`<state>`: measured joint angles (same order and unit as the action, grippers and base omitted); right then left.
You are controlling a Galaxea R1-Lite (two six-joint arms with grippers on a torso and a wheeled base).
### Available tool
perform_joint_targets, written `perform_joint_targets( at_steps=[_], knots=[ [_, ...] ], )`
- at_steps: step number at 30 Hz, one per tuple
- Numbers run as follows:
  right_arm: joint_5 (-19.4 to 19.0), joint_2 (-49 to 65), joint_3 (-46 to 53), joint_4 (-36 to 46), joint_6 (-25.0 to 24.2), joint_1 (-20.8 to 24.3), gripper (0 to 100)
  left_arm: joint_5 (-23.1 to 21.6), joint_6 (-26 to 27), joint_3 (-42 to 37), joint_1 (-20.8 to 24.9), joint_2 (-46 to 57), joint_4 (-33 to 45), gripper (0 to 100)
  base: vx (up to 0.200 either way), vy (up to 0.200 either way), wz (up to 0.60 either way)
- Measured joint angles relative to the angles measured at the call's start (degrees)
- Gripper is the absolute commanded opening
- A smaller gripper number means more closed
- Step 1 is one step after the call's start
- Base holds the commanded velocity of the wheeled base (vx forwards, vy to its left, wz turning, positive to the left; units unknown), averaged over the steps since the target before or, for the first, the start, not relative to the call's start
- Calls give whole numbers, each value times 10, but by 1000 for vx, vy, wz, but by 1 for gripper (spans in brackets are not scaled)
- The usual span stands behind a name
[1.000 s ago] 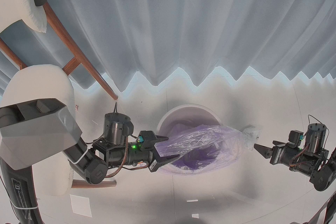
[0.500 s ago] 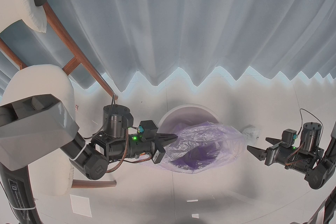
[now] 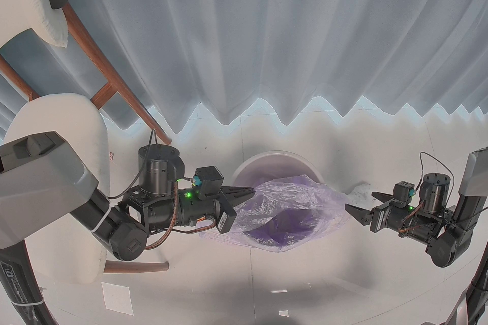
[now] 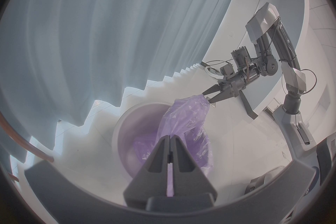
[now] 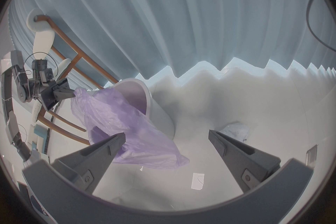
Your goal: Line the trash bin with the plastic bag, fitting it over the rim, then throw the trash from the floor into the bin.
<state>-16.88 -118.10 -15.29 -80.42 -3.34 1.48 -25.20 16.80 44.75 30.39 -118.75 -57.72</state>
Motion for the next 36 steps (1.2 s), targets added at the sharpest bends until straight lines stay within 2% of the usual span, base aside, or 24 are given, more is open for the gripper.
perform_joint_targets(
  at_steps=[7,15,24,25,36],
  knots=[
    [-25,-13,32,-33,16,6,100,4,-4,-3,0,4,0,0,0,0,0],
    [-29,-36,70,-65,27,15,100,4,-4,-4,0,5,-1,0,0,0,0],
    [-10,-87,-2,-86,11,17,100,4,-3,-10,0,11,-1,0,0,0,0],
    [-9,-90,-11,-85,9,17,0,4,-3,-13,-1,12,-1,0,0,0,0],
    [-1,-71,-88,-86,-19,20,0,3,-4,-13,-17,22,-2,0,0,0,0]
  ],
)
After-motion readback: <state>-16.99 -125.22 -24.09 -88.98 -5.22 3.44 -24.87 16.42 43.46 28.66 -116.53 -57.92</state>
